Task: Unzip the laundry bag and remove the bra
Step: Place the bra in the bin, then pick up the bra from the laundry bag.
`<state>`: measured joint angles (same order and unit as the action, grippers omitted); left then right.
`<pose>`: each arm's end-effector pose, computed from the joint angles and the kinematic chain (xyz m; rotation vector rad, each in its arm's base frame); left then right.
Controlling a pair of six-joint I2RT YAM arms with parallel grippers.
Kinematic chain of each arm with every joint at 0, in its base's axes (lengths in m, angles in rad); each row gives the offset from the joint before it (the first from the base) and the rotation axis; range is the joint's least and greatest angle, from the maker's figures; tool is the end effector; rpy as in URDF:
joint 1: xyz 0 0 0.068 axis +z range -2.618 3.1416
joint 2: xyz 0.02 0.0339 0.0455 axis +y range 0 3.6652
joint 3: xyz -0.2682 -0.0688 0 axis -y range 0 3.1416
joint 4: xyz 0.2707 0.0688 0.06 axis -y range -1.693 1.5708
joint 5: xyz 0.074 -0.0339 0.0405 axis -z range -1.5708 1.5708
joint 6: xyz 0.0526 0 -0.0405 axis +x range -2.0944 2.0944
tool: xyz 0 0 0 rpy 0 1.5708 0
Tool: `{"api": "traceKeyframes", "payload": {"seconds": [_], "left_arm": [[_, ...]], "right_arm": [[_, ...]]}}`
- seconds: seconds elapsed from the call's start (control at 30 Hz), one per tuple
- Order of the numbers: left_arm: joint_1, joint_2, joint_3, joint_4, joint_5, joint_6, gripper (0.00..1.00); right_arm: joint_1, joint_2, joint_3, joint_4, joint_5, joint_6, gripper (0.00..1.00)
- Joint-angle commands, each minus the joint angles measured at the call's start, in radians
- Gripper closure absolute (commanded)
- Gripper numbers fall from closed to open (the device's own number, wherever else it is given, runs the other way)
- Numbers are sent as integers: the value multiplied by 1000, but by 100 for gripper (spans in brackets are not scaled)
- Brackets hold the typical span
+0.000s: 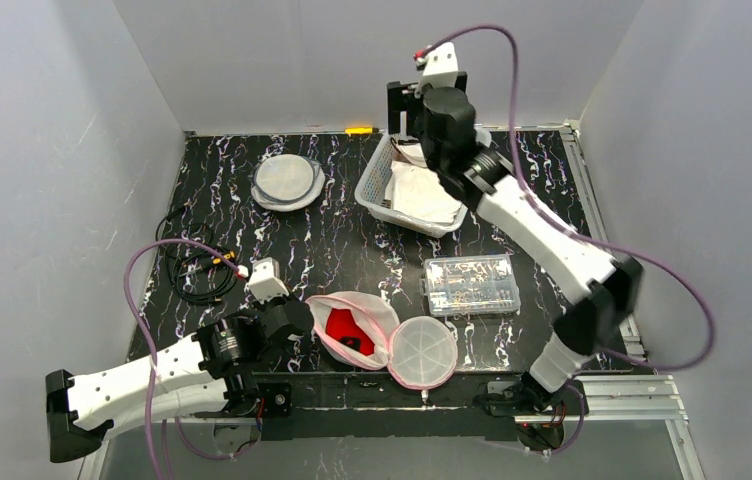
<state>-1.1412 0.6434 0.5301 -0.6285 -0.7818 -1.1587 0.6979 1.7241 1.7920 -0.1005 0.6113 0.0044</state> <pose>0.1017 -0.1330 0.2282 -0.3941 2.0701 -0.4836 0.3596 0.2622 0.4530 -0.0804 1.5958 0.0560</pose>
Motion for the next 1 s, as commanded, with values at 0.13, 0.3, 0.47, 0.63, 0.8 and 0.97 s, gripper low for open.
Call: {"api": "traceKeyframes", "payload": {"seconds": [0.13, 0.3, 0.47, 0.63, 0.8, 0.97], "left_arm": [[-2, -20, -26, -47, -2, -22, 100], [-2, -35, -53, -45, 69, -12, 100], [-2, -41, -85, -19, 127, 0, 100], [-2, -42, -122, -7, 152, -23, 100], [-2, -49, -156, -9, 169, -51, 100], [-2, -64, -159, -26, 210, -63, 100]], "right_arm": [[215, -397, -484, 25, -331, 193, 19], [319, -524, -725, 17, -484, 288, 27], [424, -535, -842, 17, -517, 393, 25], [524, -474, -907, 49, -447, 435, 24], [610, -352, -909, 69, -388, 413, 24], [655, -273, -922, 68, -329, 412, 28]]}}
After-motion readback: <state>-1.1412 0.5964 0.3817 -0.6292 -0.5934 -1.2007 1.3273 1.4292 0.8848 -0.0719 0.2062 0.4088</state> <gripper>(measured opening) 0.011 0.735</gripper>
